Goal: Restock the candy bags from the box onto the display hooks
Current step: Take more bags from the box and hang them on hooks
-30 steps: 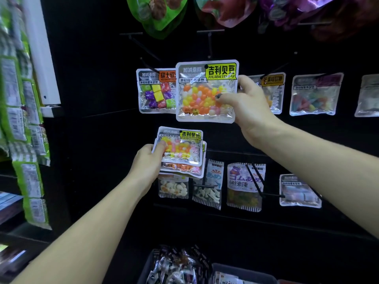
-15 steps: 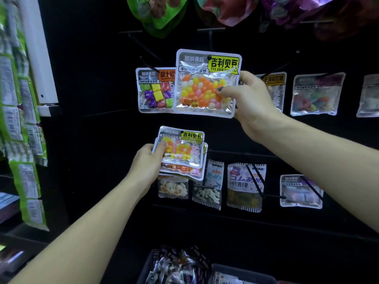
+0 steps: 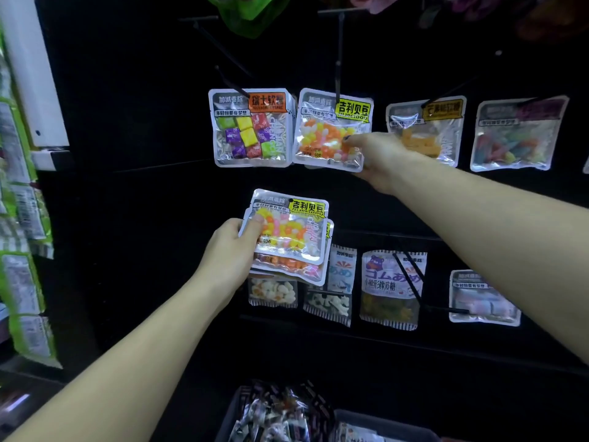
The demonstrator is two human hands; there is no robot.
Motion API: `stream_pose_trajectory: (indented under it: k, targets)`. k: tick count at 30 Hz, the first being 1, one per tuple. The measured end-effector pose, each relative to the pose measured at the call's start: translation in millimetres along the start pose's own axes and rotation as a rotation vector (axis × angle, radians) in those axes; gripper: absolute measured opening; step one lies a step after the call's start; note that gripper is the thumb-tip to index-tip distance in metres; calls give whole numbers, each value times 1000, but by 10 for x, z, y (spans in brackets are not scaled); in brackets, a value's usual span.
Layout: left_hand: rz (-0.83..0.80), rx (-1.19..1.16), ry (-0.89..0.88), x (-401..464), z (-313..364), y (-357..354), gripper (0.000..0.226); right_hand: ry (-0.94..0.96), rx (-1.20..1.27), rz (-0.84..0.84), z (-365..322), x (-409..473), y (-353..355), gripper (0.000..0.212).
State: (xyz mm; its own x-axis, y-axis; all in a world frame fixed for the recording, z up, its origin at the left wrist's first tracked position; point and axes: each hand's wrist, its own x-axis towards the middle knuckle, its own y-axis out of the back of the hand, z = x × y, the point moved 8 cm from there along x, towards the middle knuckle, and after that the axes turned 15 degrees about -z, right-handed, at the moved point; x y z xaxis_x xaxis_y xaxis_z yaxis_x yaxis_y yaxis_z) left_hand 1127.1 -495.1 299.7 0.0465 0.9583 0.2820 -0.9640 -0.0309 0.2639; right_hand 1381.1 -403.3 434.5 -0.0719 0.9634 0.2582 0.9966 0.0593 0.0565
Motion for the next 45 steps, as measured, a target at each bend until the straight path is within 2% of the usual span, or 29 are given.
stream_pose_trajectory:
  k: [5, 9, 17, 23, 25, 27, 31, 35, 37, 38, 41, 43, 45]
  targets:
    - [-5, 12, -6, 16, -18, 1, 42, 10, -89, 116, 16, 84, 46, 27]
    - [0, -3, -10, 14, -8, 11, 42, -7, -90, 147, 35, 82, 60, 36]
    - [39, 3, -29, 5, 29, 23, 38, -216, -187, -23, 515, -499, -161, 56]
    - [53, 12, -17, -9, 42, 21, 41, -314, -275, -355, 771, -1018, -500, 78]
    - [48, -11, -21, 1, 35, 28, 41, -301, -300, -385, 796, -1051, -554, 65]
    - [44, -34, -10, -7, 36, 27, 40, -277, -277, -374, 804, -1051, -559, 39]
    - [60, -33, 8, -22, 53, 21, 44, -245, -80, -384, 788, -1097, -580, 13]
    - [-17, -84, -31, -9, 53, -13, 44, -238, 34, -322, 813, -1102, -475, 21]
    - [-48, -79, -32, 3, 26, -16, 49, -230, 0, -292, 830, -1094, -411, 6]
    - [-55, -67, -32, 9, 10, -14, 49, -228, -35, -266, 823, -1096, -373, 5]
    - [-64, -38, -30, 6, 4, -16, 59, -186, -164, -179, 750, -1106, -245, 29]
    - [-75, -57, -30, 5, 3, -26, 65, -140, -169, -120, 703, -1089, -148, 36]
    - [-68, -72, -39, 12, 6, -31, 50, -56, -194, -44, 539, -1147, -65, 32]
